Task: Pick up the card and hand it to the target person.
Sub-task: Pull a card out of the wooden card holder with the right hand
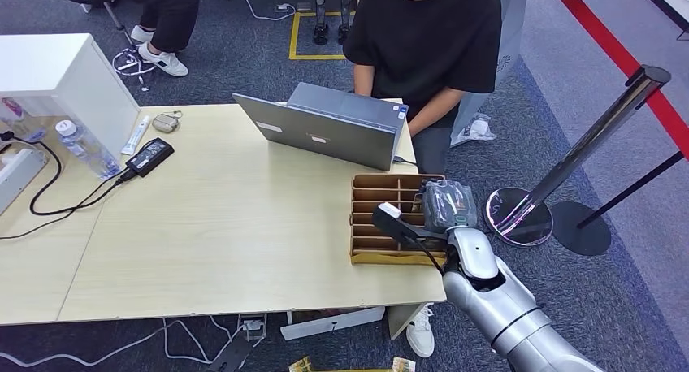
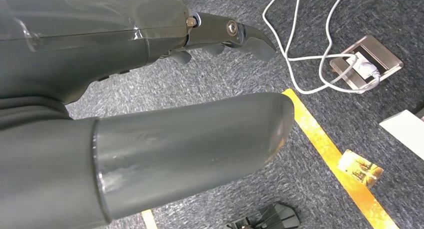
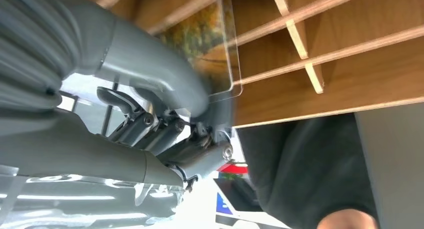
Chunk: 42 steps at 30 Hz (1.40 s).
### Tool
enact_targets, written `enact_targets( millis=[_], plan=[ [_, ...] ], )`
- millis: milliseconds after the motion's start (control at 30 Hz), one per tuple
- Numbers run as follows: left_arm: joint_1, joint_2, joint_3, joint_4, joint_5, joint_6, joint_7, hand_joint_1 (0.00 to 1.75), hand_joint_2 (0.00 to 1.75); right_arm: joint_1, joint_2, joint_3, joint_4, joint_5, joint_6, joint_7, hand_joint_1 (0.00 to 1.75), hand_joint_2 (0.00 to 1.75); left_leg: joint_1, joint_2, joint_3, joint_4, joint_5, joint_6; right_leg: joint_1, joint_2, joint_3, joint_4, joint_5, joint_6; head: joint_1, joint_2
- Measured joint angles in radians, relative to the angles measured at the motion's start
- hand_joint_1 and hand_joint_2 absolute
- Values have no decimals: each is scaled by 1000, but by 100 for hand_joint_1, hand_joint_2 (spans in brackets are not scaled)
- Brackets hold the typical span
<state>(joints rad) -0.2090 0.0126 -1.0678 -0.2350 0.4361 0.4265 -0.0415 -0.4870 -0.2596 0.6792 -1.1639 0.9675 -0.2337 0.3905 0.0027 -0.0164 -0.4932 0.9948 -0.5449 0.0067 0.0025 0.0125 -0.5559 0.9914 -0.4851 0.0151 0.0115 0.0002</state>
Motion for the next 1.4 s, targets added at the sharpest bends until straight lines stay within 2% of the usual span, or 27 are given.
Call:
enact_targets(
  millis=[333,833,1100,1400],
  plan=[
    [0,0,0,0,-2,0,0,0,0,-1,-2,-6,-15,14,-7,2,175,175,0,0,0,0,0,0,0,0,0,0,0,0,0,0],
    [1,0,0,0,-1,0,-2,0,0,-4,-24,-30,-204,61,-1,29,175,175,0,0,0,0,0,0,0,0,0,0,0,0,0,0],
    [1,0,0,0,-2,0,-2,0,0,4,-28,-45,-229,83,-104,15,175,175,0,0,0,0,0,0,0,0,0,0,0,0,0,0],
    [2,0,0,0,-15,0,2,0,0,5,-39,-112,-227,109,-260,-9,175,175,0,0,0,0,0,0,0,0,0,0,0,0,0,0]
  ],
)
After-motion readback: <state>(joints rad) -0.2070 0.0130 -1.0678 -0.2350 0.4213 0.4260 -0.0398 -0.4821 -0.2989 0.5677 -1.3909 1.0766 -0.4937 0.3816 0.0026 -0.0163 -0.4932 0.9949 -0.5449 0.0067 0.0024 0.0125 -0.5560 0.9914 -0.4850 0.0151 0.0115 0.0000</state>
